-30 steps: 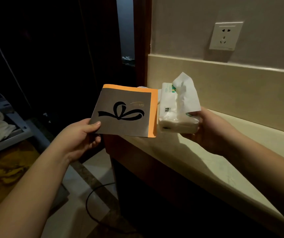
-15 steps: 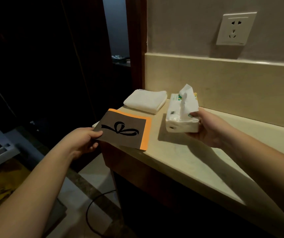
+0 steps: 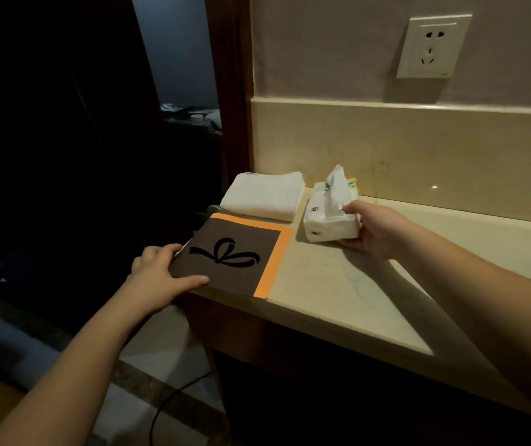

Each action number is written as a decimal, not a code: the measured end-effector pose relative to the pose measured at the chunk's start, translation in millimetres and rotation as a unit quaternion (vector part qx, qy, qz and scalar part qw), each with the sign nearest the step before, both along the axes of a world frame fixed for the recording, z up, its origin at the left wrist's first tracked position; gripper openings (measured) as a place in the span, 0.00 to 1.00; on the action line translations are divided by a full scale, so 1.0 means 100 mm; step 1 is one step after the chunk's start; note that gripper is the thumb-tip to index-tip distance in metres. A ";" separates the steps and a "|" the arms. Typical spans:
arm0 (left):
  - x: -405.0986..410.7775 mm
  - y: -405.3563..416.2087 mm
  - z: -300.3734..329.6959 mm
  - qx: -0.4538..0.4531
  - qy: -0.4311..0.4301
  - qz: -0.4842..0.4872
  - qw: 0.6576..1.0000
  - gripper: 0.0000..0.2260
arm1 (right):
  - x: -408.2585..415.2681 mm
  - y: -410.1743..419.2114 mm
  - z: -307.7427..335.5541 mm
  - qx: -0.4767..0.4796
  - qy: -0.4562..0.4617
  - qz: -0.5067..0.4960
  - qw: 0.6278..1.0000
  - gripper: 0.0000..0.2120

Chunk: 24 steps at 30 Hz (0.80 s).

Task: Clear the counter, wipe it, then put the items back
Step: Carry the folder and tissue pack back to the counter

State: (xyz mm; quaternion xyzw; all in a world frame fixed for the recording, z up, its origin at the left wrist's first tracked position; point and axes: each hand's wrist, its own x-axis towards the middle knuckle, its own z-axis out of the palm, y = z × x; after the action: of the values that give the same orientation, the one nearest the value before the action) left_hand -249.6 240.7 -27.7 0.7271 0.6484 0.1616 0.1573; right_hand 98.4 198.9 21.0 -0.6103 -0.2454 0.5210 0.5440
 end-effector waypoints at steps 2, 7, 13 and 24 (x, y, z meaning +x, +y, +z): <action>0.00 0.00 -0.01 0.001 0.028 -0.026 0.999 0.41 | -0.03 0.08 -0.01 -0.004 -0.005 -0.015 1.000 0.11; -0.03 0.02 -0.03 0.019 0.052 -0.071 0.996 0.40 | -0.10 0.27 0.00 -0.010 -0.028 -0.033 0.999 0.13; -0.09 0.08 -0.05 0.029 0.005 -0.088 0.996 0.38 | -0.21 0.41 0.00 -0.010 -0.047 -0.060 0.997 0.16; -0.01 0.08 -0.02 0.056 -0.010 -0.092 0.994 0.37 | -0.26 0.53 -0.01 -0.015 -0.056 -0.124 0.991 0.14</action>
State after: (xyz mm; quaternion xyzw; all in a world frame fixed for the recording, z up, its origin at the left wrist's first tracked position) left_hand -250.5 248.5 -29.5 0.7896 0.5671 0.1899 0.1375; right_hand 72.7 251.7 19.6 -0.6720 -0.1905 0.4183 0.5806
